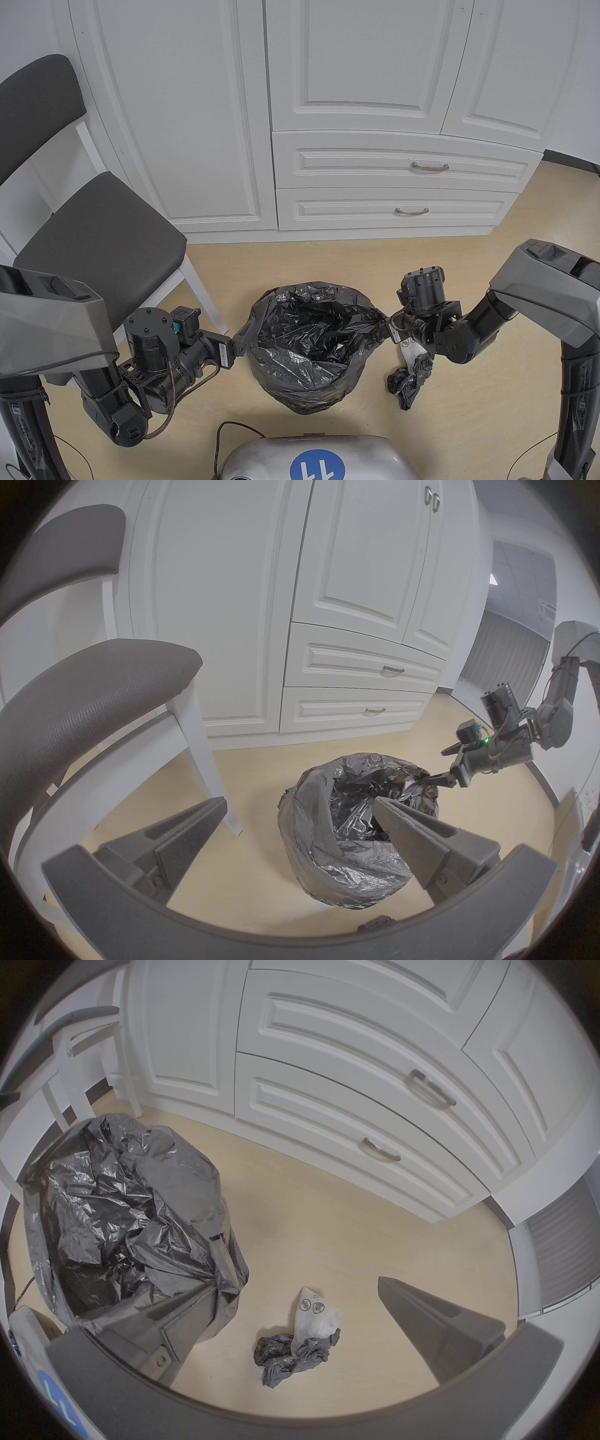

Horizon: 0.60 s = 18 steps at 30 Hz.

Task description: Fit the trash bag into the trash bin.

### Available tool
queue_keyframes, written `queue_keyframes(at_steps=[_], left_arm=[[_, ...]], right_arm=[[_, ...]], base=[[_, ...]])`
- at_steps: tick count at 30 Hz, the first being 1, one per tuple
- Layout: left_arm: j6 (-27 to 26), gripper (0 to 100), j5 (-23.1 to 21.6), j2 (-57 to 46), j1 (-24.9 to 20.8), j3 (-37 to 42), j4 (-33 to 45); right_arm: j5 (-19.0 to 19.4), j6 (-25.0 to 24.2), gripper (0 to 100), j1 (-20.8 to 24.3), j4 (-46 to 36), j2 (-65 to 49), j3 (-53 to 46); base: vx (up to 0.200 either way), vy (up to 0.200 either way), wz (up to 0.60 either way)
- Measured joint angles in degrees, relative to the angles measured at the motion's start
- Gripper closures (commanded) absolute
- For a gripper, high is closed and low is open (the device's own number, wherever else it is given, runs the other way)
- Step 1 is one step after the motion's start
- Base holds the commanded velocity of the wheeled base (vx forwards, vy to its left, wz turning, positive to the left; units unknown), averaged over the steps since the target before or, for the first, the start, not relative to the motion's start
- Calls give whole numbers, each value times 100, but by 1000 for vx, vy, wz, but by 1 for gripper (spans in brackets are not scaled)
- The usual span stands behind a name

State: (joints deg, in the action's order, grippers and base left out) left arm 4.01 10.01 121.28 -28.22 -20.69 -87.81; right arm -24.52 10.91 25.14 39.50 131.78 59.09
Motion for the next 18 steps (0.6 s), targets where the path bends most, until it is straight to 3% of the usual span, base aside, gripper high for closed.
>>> queue_keyframes(at_steps=[18], left_arm=[[45,0,9,-1,-69,73,-5]], right_arm=[[421,-410,0,-78,55,728,502]], base=[[0,0,0]])
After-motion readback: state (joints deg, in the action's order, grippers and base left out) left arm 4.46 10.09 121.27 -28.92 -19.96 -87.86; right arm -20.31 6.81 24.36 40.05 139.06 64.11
